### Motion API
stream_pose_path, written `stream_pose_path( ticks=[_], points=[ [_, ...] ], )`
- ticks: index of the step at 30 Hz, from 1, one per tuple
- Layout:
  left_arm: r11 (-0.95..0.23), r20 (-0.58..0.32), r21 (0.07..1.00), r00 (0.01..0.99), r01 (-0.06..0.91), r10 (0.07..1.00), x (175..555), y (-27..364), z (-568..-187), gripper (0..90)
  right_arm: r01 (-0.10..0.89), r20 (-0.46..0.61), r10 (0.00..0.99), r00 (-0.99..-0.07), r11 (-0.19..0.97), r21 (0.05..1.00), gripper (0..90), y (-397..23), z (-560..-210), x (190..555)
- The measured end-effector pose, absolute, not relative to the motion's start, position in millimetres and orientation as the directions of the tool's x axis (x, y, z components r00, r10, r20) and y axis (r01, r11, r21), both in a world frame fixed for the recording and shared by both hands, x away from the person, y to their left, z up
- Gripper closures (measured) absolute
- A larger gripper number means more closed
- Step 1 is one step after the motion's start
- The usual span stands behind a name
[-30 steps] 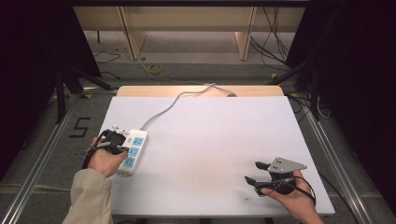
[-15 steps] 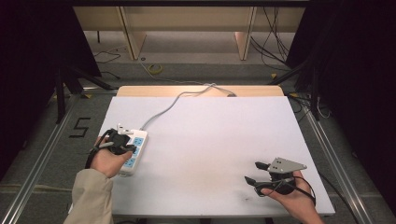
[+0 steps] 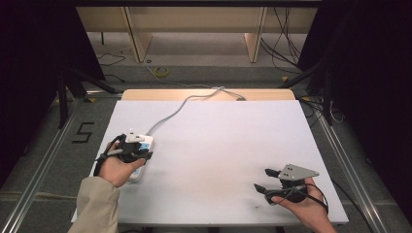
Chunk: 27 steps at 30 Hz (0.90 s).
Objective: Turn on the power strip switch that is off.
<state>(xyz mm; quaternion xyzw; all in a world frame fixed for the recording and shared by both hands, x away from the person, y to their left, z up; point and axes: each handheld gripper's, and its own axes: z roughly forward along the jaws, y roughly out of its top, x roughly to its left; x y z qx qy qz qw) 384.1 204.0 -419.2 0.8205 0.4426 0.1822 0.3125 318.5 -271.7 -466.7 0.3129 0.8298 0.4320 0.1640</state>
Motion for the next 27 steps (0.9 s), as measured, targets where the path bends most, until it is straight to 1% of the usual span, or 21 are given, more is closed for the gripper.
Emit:
stream_pose_path(
  ticks=[5,9,13,17,20,27],
  points=[
    [-0.407,0.005,0.704,0.57,0.582,0.822,382.6,198.5,-419.3,69.1,0.376,0.0,0.658,-0.753,0.43,0.821,32.2,-271.3,-466.8,318.5],
    [-0.408,-0.013,0.722,0.602,0.558,0.799,381.7,193.3,-420.7,60.8,0.376,0.002,0.657,-0.754,0.43,0.821,32.2,-270.9,-466.9,318.4],
    [-0.389,-0.036,0.74,0.61,0.549,0.791,381.4,188.0,-422.8,53.3,0.375,0.002,0.655,-0.756,0.43,0.821,32.1,-270.8,-466.9,318.3],
    [-0.386,-0.04,0.761,0.631,0.522,0.775,379.2,181.4,-425.2,46.8,0.377,0.006,0.654,-0.756,0.428,0.821,32.0,-270.4,-467.3,318.3],
    [-0.388,-0.038,0.773,0.648,0.502,0.761,377.2,176.0,-426.0,40.3,0.377,0.008,0.653,-0.757,0.427,0.822,31.9,-270.1,-467.4,318.3],
    [-0.38,-0.052,0.806,0.694,0.454,0.718,371.4,161.3,-430.6,32.4,0.374,0.01,0.649,-0.761,0.426,0.824,31.6,-270.0,-467.7,318.1]
  ],
)
